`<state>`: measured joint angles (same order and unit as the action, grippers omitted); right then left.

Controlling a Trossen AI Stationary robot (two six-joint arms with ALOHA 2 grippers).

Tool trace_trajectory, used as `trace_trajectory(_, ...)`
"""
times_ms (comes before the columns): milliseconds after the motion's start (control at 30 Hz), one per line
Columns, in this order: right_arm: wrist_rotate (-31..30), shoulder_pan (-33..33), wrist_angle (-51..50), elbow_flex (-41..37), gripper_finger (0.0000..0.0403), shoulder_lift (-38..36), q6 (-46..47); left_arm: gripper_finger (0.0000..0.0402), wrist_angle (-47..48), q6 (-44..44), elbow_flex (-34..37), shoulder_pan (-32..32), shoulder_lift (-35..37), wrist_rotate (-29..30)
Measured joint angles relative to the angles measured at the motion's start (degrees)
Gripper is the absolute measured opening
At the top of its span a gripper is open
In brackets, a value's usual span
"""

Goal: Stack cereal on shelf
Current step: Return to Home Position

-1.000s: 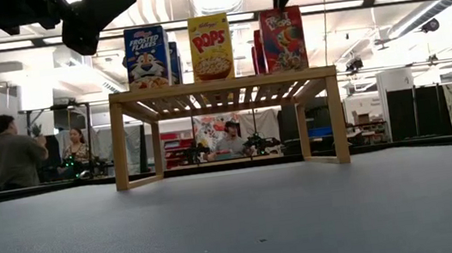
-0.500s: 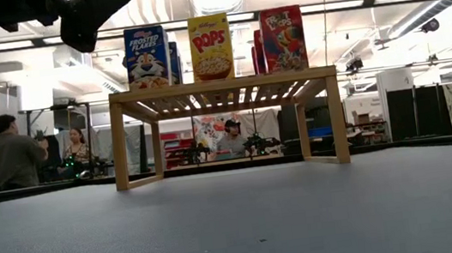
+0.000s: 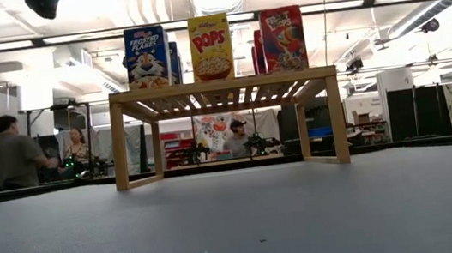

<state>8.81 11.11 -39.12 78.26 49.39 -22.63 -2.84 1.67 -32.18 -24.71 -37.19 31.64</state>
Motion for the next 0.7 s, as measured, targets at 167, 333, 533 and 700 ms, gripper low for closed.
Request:
trace_trajectory(167, 4.42, -0.04, 15.89, -19.61, 0.0203, -9.76, 0.96, 0.0281, 2.60, -1.16, 2.71, 0.00, 6.68, 0.75)
trace_trajectory(333, 5.75, 0.00, 30.14, -36.40, 0.0203, -18.97, 3.70, 0.0273, 2.07, 0.37, 9.51, 0.00, 15.02, 0.81)
trace_trajectory(533, 5.71, 0.02, 44.44, -52.31, 0.0203, -27.06, 5.82, 0.0247, -2.61, 0.54, 21.10, 0.07, 25.07, 0.84)
trace_trajectory(700, 5.31, 0.02, 52.10, -63.11, 0.0203, -29.98, 7.82, 0.0224, -2.91, 0.31, 28.14, 0.07, 34.99, 0.88)
